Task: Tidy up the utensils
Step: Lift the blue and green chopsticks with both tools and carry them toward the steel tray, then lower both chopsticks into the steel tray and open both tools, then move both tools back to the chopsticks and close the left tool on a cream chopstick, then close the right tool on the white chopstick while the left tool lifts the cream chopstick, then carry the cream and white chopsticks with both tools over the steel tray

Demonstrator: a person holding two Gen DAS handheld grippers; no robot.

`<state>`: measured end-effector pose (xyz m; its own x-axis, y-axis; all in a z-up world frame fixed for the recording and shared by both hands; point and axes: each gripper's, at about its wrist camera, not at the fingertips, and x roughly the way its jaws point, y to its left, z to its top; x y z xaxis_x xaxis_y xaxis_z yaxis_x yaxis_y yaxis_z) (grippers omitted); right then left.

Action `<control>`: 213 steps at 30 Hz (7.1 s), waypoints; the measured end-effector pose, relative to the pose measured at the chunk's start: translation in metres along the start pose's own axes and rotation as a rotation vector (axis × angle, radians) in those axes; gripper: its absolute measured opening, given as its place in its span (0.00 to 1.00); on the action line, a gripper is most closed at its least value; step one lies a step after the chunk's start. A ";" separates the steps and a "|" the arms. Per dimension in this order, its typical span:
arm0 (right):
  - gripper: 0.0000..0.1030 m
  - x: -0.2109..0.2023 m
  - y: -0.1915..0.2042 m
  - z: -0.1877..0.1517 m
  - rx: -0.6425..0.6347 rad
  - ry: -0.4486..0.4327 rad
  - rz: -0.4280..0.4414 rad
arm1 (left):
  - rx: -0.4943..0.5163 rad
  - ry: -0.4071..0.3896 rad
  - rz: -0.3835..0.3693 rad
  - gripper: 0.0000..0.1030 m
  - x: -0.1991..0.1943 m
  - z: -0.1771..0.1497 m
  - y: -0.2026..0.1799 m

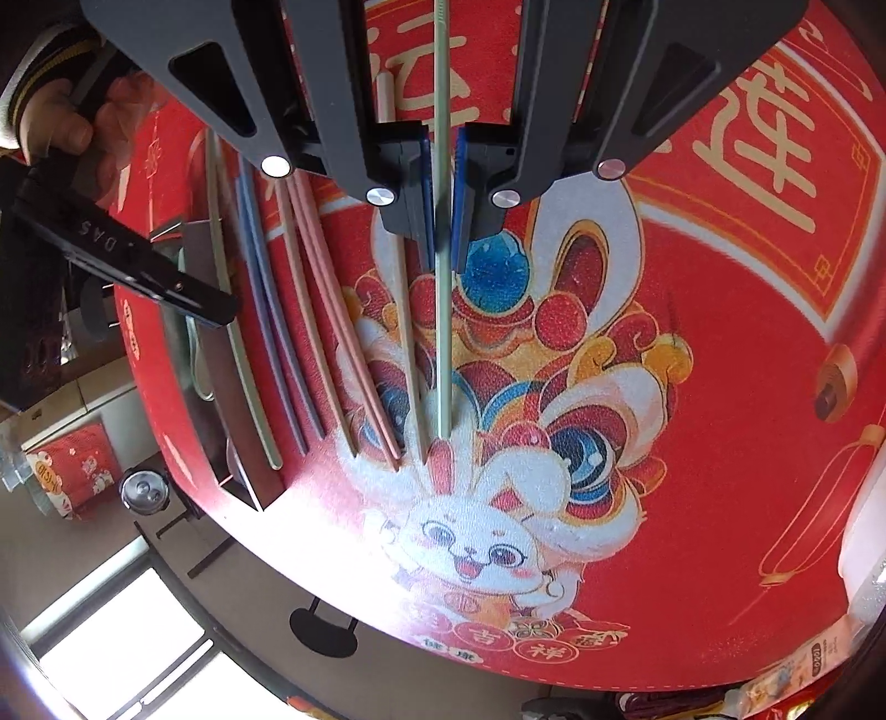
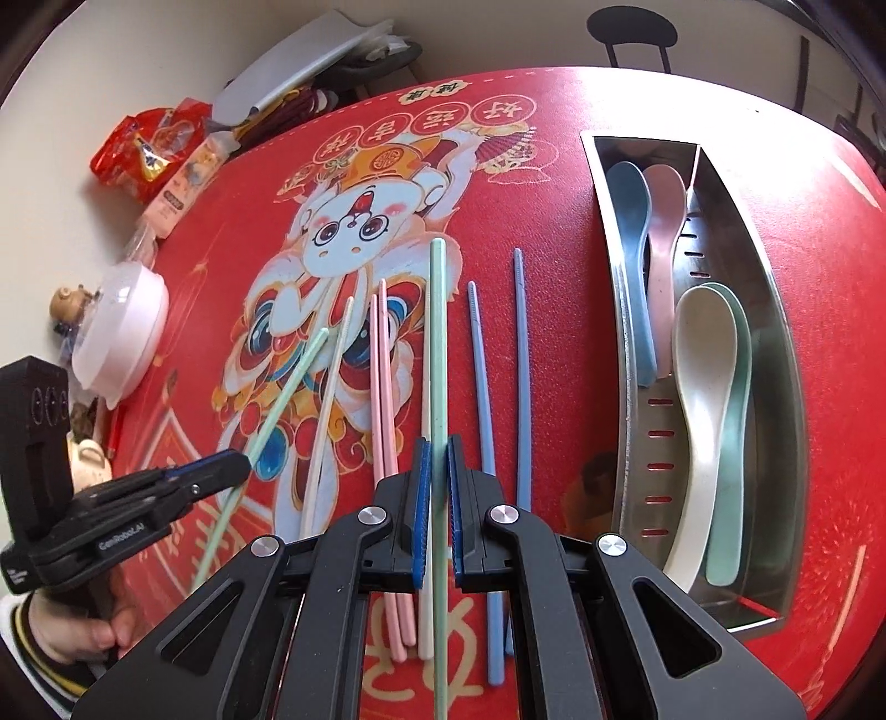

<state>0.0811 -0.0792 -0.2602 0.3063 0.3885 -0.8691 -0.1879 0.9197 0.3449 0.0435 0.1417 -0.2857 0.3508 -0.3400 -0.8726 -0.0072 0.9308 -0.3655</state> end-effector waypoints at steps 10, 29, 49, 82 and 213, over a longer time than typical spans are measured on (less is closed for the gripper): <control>0.06 -0.001 -0.002 -0.003 0.009 0.001 0.003 | 0.136 0.015 0.130 0.06 0.023 0.007 -0.013; 0.06 -0.008 -0.004 -0.002 0.027 -0.023 0.011 | 0.129 0.017 0.069 0.06 0.022 0.003 -0.013; 0.06 -0.052 -0.059 0.022 0.108 -0.124 0.010 | -0.044 -0.078 -0.223 0.06 -0.008 0.064 -0.084; 0.08 -0.044 -0.135 0.057 0.141 -0.069 -0.098 | 0.063 -0.071 -0.135 0.38 0.069 0.096 -0.189; 0.06 0.009 0.024 0.000 -0.137 0.126 0.011 | -0.123 -0.088 0.016 0.06 -0.045 -0.017 0.004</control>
<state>0.0792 -0.0539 -0.2603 0.1856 0.3802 -0.9061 -0.3189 0.8955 0.3104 0.0117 0.1581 -0.2535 0.4301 -0.3073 -0.8489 -0.1264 0.9105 -0.3937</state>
